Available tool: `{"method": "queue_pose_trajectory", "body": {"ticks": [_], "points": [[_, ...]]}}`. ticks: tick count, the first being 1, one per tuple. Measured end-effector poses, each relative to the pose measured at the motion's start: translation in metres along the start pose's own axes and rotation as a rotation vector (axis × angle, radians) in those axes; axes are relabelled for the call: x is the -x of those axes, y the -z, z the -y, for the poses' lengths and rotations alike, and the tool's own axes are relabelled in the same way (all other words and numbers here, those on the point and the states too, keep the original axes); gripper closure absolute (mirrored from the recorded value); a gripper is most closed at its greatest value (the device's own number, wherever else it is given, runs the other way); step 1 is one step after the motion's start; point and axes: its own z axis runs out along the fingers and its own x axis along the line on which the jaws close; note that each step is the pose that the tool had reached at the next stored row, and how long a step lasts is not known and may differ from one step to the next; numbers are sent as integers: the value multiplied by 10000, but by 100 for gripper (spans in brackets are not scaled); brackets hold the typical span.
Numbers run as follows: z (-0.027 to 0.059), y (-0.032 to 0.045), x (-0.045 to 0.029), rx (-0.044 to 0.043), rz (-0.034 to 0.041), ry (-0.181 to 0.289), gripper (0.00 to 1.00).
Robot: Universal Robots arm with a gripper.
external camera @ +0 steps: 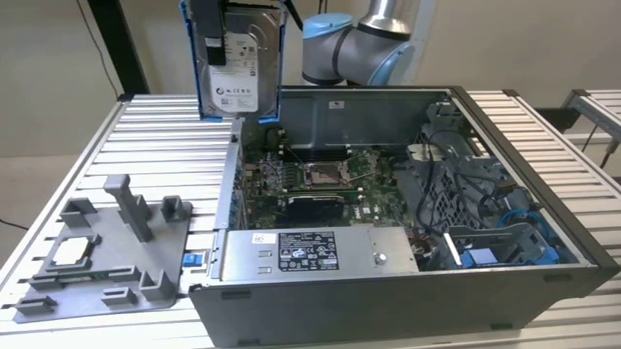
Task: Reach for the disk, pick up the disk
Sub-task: 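Pick up the disk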
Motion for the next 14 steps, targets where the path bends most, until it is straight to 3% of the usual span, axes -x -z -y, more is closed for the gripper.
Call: {"method": "queue_pose_trajectory", "body": {"ticks": [14], "points": [[322, 19, -9, 39, -1, 37, 100]]}}
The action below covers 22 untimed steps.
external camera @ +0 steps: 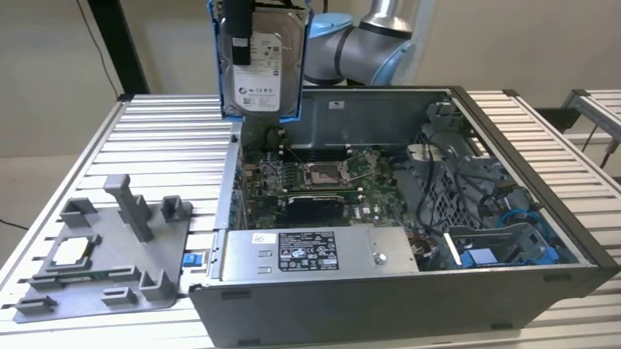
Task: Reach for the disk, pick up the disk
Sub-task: 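Pick up the disk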
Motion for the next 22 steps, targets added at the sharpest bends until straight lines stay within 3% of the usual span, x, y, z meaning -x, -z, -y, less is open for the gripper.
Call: {"method": "queue_pose_trajectory", "body": {"ticks": [22], "points": [[413, 26, -13, 31, -2, 55, 100]]}}
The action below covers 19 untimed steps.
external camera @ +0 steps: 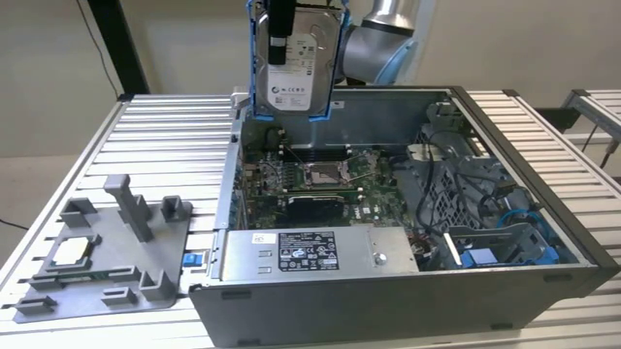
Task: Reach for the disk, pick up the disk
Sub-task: 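Pick up the disk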
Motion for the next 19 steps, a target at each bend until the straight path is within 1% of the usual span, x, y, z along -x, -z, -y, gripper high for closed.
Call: {"method": "queue_pose_trajectory", "body": {"ticks": [12, 19], "points": [[222, 15, -8, 15, -2, 26, 100], [370, 24, -14, 26, -2, 43, 100]]}}
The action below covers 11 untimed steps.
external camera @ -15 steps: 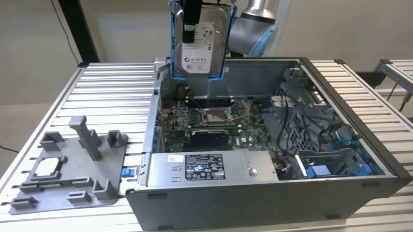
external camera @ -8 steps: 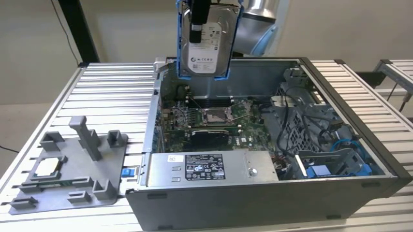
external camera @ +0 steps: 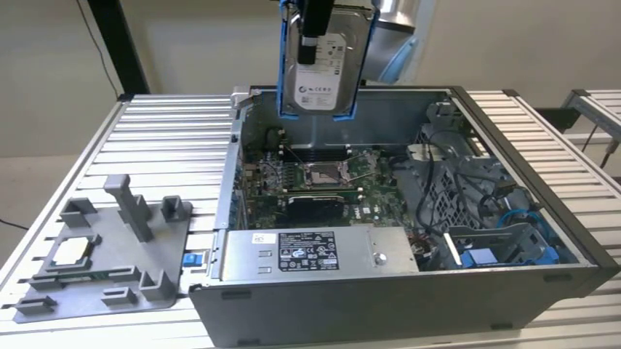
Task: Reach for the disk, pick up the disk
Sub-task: 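Pick up the disk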
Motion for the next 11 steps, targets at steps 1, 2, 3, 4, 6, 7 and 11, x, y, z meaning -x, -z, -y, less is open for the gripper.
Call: {"method": "queue_pose_trajectory", "body": {"ticks": [1, 2, 3, 4, 6, 7, 11], "points": [[21, 2, -1, 2, 0, 2, 100], [43, 3, -2, 5, -1, 5, 100], [66, 5, -3, 7, -1, 9, 100], [90, 7, -4, 9, -1, 10, 100], [133, 9, -5, 13, -1, 15, 100], [154, 11, -6, 15, -1, 18, 100], [237, 17, -10, 24, -2, 26, 100]]}}
